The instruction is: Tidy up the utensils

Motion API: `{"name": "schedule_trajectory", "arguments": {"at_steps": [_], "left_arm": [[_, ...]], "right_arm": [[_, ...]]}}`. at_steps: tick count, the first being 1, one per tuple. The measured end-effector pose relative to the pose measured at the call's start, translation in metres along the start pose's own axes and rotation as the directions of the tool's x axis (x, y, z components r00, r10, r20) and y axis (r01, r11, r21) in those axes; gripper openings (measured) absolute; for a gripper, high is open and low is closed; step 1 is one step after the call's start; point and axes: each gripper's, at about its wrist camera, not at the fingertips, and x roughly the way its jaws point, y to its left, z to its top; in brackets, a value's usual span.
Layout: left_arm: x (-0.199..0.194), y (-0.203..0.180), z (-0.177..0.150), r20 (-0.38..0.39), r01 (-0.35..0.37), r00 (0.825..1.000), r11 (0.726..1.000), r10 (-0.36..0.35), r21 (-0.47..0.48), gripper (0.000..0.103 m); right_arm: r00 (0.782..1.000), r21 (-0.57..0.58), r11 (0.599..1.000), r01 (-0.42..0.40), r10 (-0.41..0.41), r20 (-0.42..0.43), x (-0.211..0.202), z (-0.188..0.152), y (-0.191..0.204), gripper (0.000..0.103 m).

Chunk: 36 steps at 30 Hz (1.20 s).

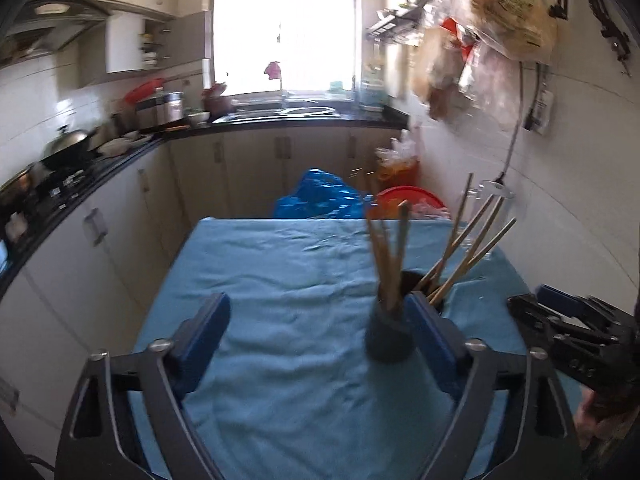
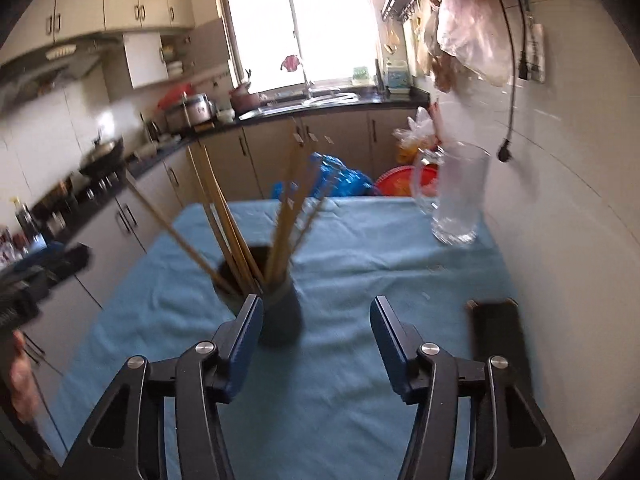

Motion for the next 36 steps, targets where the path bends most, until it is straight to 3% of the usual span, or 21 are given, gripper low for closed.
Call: {"name": "schedule_trajectory", "arguments": {"at_steps": [5,8,10,11,12,16,27,36], "left_arm": [[0.040,-0.025,0.022,-0.013,0.054,0.998,0.997,-0.054,0.059,0.070],[0.057,-0.030,0.033,-0.043,0.073,0.997,0.996,-0.071,0.052,0.039],[0.064,-0.032,0.035,-0.069,0.097,0.993,0.995,-0.094,0.040,0.012],[0.066,-0.034,0.036,-0.072,0.109,0.992,0.993,-0.106,0.038,0.009],[0.066,-0.035,0.036,-0.070,0.114,0.991,0.993,-0.111,0.040,0.009],[0.059,-0.044,0.037,-0.044,0.125,0.992,0.990,-0.122,0.067,0.007],[0.024,-0.051,0.058,0.037,0.174,0.983,0.982,-0.178,0.078,0.007],[0.008,-0.039,0.066,0.062,0.203,0.977,0.978,-0.206,0.047,0.007]], "right_arm": [[0.999,0.034,0.999,0.013,-0.015,0.048,0.026,0.029,0.006,0.060],[0.999,0.066,0.998,0.007,-0.010,0.051,0.041,0.041,0.001,0.054],[0.999,0.089,0.996,-0.009,0.004,0.050,0.049,0.048,-0.003,0.040],[0.999,0.095,0.995,-0.010,0.005,0.049,0.051,0.050,-0.005,0.033],[0.999,0.098,0.995,-0.022,0.017,0.048,0.054,0.052,-0.005,0.022],[0.997,0.082,0.996,-0.045,0.040,0.071,0.054,0.058,0.001,0.017],[0.989,0.065,0.996,-0.068,0.059,0.136,0.034,0.063,0.013,0.013],[0.980,0.090,0.991,-0.094,0.077,0.184,0.012,0.070,0.010,0.007]]}}
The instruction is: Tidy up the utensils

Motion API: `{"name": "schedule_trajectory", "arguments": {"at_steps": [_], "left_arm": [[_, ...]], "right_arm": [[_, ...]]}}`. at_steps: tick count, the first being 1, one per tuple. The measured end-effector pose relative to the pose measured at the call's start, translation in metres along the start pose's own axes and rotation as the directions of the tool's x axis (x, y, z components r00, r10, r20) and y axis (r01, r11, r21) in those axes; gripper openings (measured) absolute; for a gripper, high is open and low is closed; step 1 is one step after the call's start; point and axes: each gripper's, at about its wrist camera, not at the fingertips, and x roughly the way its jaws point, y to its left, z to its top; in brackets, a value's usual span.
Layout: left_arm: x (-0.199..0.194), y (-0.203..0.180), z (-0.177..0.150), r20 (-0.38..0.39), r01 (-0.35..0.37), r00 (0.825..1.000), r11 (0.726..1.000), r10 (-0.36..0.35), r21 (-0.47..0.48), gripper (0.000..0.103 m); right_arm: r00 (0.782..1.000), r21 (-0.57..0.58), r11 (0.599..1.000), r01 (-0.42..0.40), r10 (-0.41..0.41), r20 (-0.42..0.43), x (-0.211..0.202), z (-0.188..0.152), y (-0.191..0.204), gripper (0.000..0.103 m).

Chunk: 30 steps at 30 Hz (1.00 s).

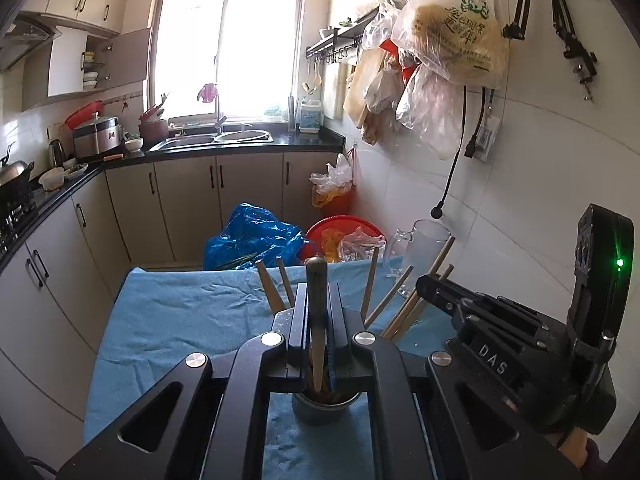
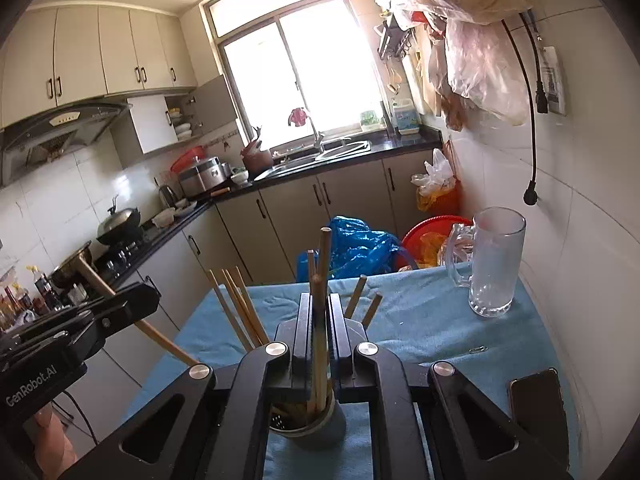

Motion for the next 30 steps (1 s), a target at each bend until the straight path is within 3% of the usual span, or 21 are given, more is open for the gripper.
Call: {"name": "schedule_trajectory", "arguments": {"at_steps": [21,30], "left_arm": [[0.025,-0.006,-0.040,-0.120,-0.020,0.993,1.000,0.019,-0.007,0.007],[0.013,0.004,-0.010,-0.054,-0.042,0.998,0.998,0.040,-0.038,0.006]], "right_arm": [[0.997,-0.010,0.999,-0.042,0.041,-0.065,0.004,-0.017,-0.002,0.007],[0.999,-0.005,0.999,-0.048,0.048,-0.001,-0.004,0.000,0.005,0.007]]}}
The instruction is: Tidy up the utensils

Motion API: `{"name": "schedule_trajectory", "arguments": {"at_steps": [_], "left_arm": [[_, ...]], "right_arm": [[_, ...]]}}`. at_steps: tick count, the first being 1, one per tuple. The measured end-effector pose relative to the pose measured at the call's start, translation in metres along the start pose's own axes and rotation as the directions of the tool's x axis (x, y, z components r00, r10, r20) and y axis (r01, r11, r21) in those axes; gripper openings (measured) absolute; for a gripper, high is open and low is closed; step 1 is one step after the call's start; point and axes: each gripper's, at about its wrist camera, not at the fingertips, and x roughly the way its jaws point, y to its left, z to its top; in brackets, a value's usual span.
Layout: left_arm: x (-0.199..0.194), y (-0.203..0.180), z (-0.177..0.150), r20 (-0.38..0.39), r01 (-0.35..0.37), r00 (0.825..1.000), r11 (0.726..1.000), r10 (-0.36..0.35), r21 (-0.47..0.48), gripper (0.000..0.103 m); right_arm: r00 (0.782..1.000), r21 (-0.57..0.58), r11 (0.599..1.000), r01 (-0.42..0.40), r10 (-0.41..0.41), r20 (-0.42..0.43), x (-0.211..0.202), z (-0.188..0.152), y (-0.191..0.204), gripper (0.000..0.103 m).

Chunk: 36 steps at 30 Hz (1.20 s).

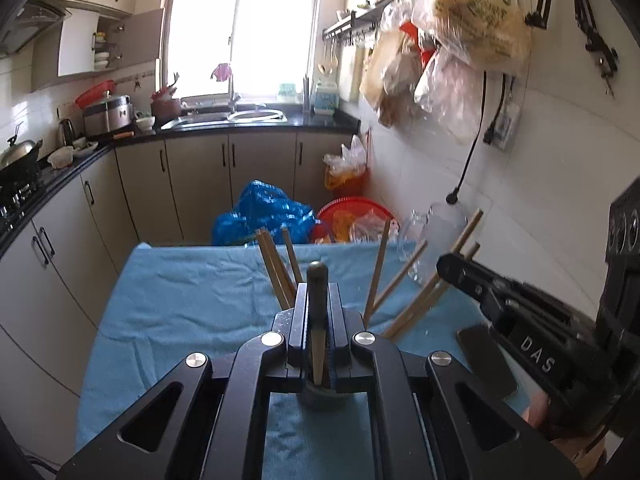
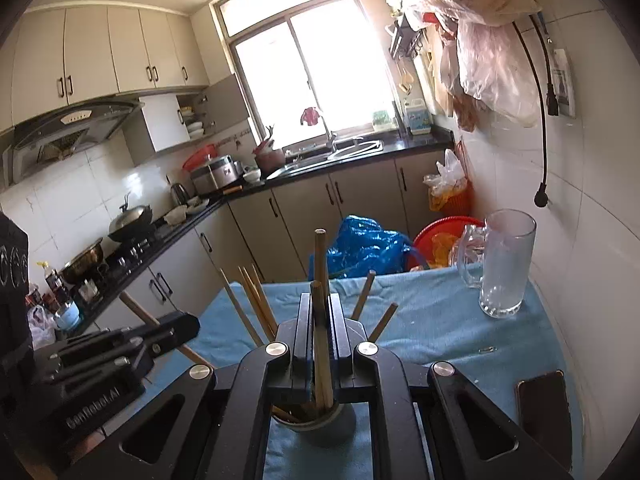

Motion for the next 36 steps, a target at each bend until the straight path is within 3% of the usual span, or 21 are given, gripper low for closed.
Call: {"name": "schedule_trajectory", "arguments": {"at_steps": [7,21,29,33,36], "left_arm": [[-0.002,-0.003,0.009,0.025,-0.013,1.000,1.000,0.013,0.011,0.006],[0.044,0.004,-0.014,-0.104,-0.060,0.993,0.998,0.059,0.000,0.007],[0.040,0.007,-0.015,-0.111,-0.051,0.993,0.998,0.049,-0.021,0.008],[0.027,0.008,-0.011,-0.091,-0.041,0.995,0.999,0.038,-0.029,0.035],[0.013,0.009,-0.010,-0.064,-0.039,0.997,0.999,0.037,-0.031,0.039]], "right_arm": [[0.999,0.044,0.999,-0.025,0.024,0.021,0.000,0.004,-0.004,0.008],[0.999,-0.014,1.000,0.028,-0.028,-0.020,0.013,-0.008,-0.002,0.008],[0.999,-0.028,0.998,0.048,-0.048,0.008,0.005,-0.008,0.001,0.039],[0.998,-0.032,0.998,0.062,-0.061,0.035,-0.004,-0.005,0.003,0.045],[0.996,-0.030,0.997,0.072,-0.070,0.051,-0.013,-0.001,0.005,0.049]]}}
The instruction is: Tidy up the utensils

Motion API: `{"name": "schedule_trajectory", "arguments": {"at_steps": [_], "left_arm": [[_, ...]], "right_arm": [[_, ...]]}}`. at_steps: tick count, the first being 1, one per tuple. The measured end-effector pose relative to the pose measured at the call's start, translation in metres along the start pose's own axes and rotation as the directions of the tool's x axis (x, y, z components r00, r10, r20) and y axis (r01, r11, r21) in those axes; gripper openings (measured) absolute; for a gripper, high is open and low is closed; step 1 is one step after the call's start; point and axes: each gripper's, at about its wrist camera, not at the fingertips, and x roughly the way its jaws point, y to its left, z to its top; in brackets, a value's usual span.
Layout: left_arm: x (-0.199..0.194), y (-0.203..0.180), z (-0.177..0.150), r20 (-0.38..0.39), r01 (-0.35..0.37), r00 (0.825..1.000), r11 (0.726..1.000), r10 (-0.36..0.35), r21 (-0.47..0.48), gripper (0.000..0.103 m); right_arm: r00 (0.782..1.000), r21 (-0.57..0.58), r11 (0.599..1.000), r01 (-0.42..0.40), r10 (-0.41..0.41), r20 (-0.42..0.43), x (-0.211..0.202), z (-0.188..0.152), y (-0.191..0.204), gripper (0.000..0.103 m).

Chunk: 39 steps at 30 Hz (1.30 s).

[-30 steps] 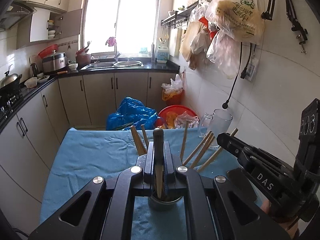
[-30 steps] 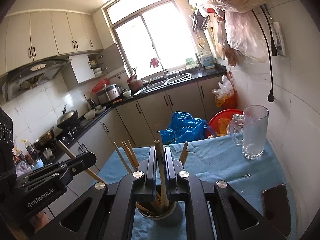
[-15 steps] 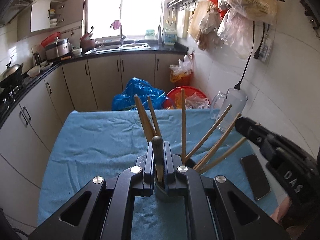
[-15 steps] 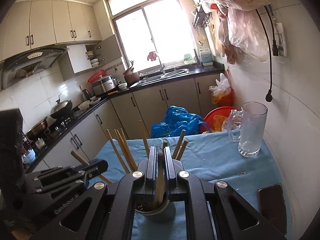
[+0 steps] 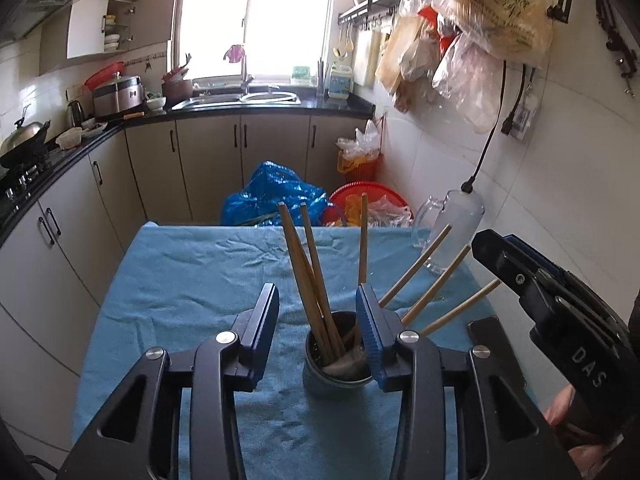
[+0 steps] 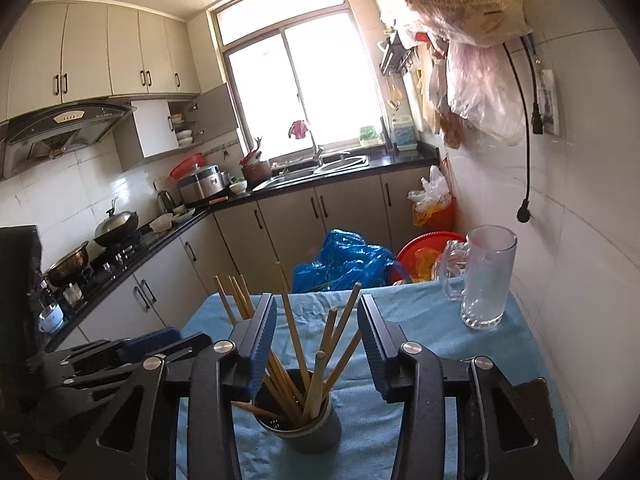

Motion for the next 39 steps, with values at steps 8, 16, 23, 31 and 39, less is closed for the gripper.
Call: {"name": "schedule_trajectory", "arguments": {"at_steps": [8,16,23,31,39], "left_arm": [[-0.039,0.005,-0.006,0.053,-0.025,0.998,1.000,0.025,-0.006,0.056],[-0.098,0.008,-0.033,0.179,-0.144,0.974,0.989,0.139,0.016,0.086],[-0.139,0.010,-0.080,0.237,-0.288,0.933,0.957,0.273,0.031,0.093],[-0.157,0.018,-0.125,0.180,-0.285,0.943,0.958,0.279,0.010,0.093],[-0.163,0.024,-0.158,0.146,-0.297,0.944,0.955,0.295,-0.010,0.093]], "right_arm": [[0.998,0.011,0.999,0.035,-0.036,0.044,-0.033,0.007,0.003,0.054],[0.995,-0.020,0.996,0.086,-0.084,0.053,-0.078,0.001,0.007,0.065],[0.991,-0.073,0.990,0.123,-0.126,-0.038,-0.111,-0.040,0.013,0.070],[0.982,-0.102,0.984,0.146,-0.157,-0.108,-0.132,-0.088,0.017,0.074],[0.973,-0.070,0.987,0.146,-0.156,-0.171,-0.132,-0.128,0.018,0.076]]}}
